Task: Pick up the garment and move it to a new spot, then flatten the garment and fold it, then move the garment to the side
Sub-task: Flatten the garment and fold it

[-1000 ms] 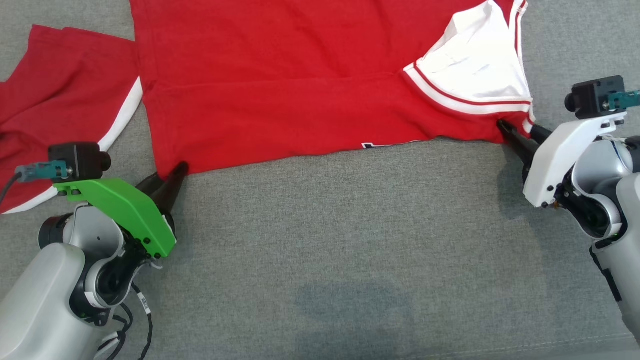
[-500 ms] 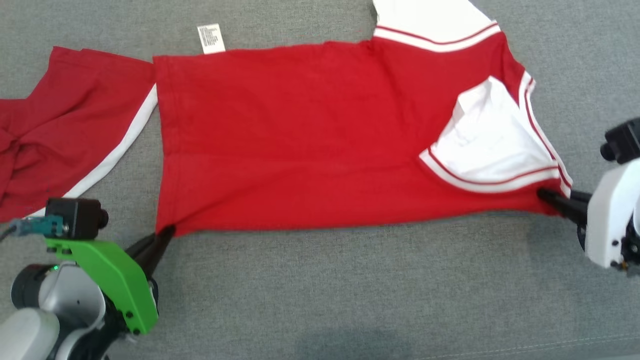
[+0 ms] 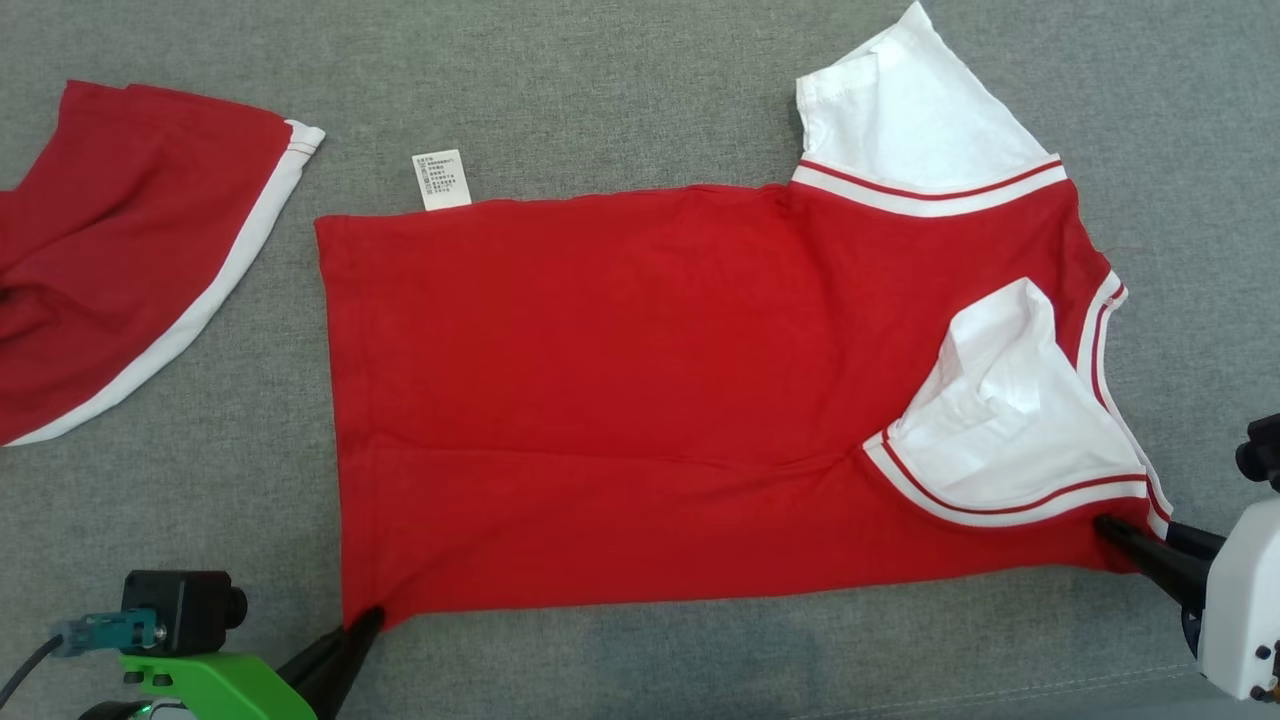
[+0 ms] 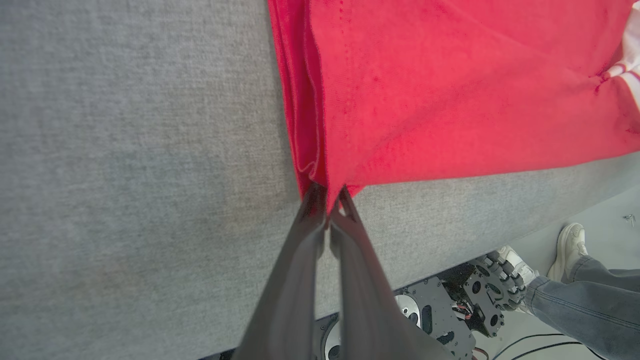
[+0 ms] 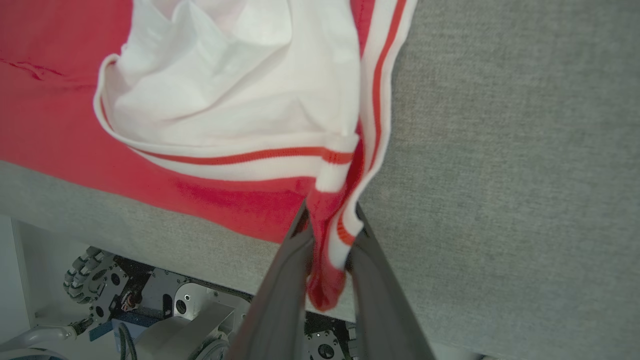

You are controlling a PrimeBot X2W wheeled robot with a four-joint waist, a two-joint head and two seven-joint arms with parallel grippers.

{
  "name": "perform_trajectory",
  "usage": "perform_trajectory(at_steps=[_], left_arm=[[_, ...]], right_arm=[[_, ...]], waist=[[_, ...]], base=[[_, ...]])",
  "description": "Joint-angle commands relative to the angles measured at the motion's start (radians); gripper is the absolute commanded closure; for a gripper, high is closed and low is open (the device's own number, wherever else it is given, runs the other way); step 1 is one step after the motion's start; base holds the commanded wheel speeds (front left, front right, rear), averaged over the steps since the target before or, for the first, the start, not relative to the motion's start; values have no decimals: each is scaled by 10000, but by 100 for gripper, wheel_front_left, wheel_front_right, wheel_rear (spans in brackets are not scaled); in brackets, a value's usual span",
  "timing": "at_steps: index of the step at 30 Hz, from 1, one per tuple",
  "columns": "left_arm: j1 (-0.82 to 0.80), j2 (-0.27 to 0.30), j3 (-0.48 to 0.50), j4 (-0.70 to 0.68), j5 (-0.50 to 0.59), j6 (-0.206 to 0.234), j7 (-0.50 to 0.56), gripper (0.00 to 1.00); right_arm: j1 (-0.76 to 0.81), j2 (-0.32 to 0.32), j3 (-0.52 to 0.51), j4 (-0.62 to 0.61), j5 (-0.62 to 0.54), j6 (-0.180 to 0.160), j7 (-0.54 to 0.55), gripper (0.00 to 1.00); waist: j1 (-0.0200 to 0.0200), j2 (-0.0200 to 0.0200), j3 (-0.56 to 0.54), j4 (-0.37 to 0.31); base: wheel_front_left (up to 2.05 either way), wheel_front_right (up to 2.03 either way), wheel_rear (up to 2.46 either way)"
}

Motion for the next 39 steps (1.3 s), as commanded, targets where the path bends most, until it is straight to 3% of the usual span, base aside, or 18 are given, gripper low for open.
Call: perform_trajectory(at_steps=[1, 2, 3, 8, 11, 14, 20, 26, 32, 39], left_arm=[[168, 101, 28, 26, -57, 39, 31, 62], [181, 182, 8, 42, -35, 2, 75, 45], [215, 279, 13, 58, -21, -27, 123, 0], [-12, 1177, 507, -256, 186, 124, 405, 0], [-781, 1744, 989, -552, 234, 151, 771, 0], [-2171, 1832, 1057, -387, 396, 14, 1399, 0], [-5971, 354, -299, 1146, 1420, -273, 2934, 0], [-8316, -1346, -1265, 3295, 2042, -643, 3432, 0], [-9278, -2383, -1689, 4778, 2300, -948, 3227, 0], [-9452, -2954, -1910, 5803, 2208, -1152, 2969, 0]], right_arm=[[-80, -122, 101, -56, -152, -6, -79, 39], [-172, -191, 107, -26, -200, -6, -115, 0], [-259, -229, 93, 3, -225, -6, -122, 0], [-1211, -803, -144, -167, -182, -6, 205, 0], [-2661, -946, -161, 65, -137, -4, 446, 0], [-4463, -938, 346, 715, -413, -6, 834, 0], [-8172, -290, 1918, 2623, -1710, -4, 1140, 0], [-10421, 224, 3072, 4494, -2725, -6, 723, 0], [-11342, 586, 3210, 5981, -2912, -4, 43, 0], [-11353, 860, 3516, 6873, -2673, -3, -574, 0]], waist=[[0, 0, 23, -27], [0, 0, 21, -27], [0, 0, 28, -29], [0, 0, 249, -79], [0, 0, 527, -78], [0, 0, 814, 38], [0, 0, 1499, 300], [0, 0, 2120, 653], [0, 0, 2318, 995], [0, 0, 2157, 1149]], base=[[0, 0, 0], [0, 0, 0], [0, 0, 0], [0, 0, 0], [0, 0, 0], [0, 0, 0], [0, 0, 0], [0, 0, 0], [0, 0, 0], [0, 0, 0]])
